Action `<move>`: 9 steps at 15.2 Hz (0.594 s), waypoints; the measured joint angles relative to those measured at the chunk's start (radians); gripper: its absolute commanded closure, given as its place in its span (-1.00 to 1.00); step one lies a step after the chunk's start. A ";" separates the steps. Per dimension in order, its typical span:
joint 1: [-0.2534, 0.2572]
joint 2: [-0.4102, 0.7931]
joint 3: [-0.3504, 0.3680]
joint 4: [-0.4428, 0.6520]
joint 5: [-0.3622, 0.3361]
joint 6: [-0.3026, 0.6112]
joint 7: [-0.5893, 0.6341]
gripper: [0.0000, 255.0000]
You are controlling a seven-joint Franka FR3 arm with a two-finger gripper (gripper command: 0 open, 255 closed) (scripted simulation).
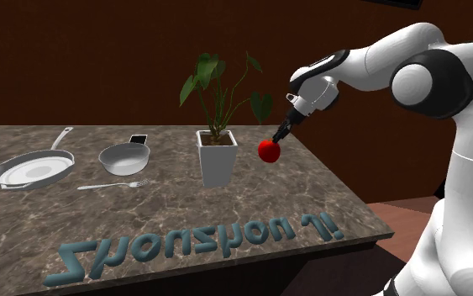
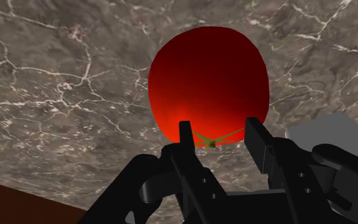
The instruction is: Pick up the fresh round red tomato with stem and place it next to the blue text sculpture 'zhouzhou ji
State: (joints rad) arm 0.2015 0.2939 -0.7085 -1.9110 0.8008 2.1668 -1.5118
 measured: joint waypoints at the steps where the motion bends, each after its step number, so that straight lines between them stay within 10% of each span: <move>1: 0.001 -0.006 -0.004 0.006 -0.010 -0.009 0.009 1.00; 9: 0.017 -0.060 -0.026 0.046 -0.080 -0.067 0.079 1.00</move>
State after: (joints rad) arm 0.2187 0.2336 -0.7346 -1.8649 0.7211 2.1001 -1.4331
